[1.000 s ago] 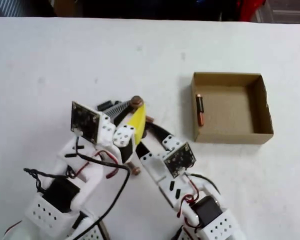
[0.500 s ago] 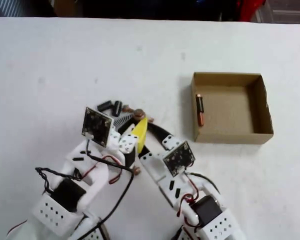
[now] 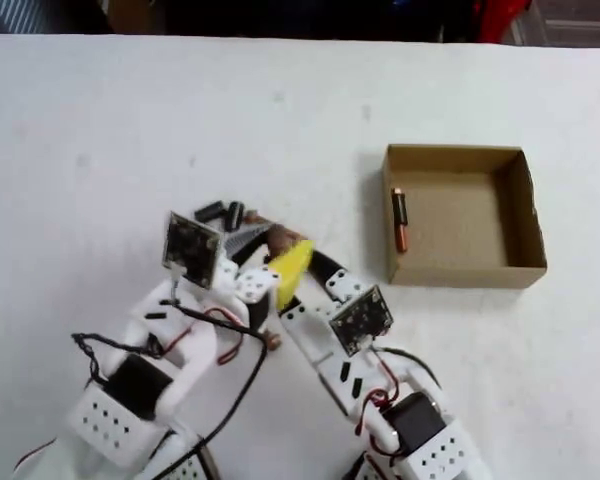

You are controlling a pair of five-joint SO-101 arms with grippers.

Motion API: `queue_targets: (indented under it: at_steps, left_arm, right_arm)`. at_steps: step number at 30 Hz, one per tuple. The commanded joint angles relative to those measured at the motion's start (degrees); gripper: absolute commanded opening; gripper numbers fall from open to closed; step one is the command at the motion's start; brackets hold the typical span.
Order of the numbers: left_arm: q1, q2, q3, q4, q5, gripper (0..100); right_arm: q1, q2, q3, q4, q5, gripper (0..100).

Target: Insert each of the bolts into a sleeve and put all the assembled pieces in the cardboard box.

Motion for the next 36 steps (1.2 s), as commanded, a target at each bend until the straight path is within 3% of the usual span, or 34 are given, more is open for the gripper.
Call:
queue_targets:
  at_steps: [1,8,17,20,24,27,31,36]
  left_arm:
    - [0.22,-1.1,-0.26,-0.88,0.26,34]
    - [-0.75,-1.1,-1.85,-1.23,-0.09,35]
    - [-11.38,-1.1,-10.64,-0.7,-0.09,34]
    - [-14.37,-1.1,-13.54,-0.62,-0.97,26]
    - [-17.71,-1.19,-17.67,3.16,-6.77,1]
    - [-21.14,-2.68,-19.87,7.47,-7.38,7]
    - [-23.25,-11.3,-19.43,12.75,-7.82,2]
    - [-25.27,-20.97,-15.56,17.58,-7.82,2]
  right_arm:
    - [0.22,-0.48,0.53,-0.13,0.88,1.7]
    - [0.22,-0.66,0.53,0.84,0.88,1.7]
    - [2.51,-0.75,0.53,2.24,0.88,1.7]
    - [3.47,-0.75,0.53,2.24,0.79,1.7]
    - [3.56,-0.48,0.53,2.24,0.88,1.7]
    - [3.56,-0.48,0.53,2.24,0.88,1.7]
    - [3.56,-0.48,0.53,2.33,0.88,1.7]
    - [3.56,-0.66,0.53,3.3,0.88,1.7]
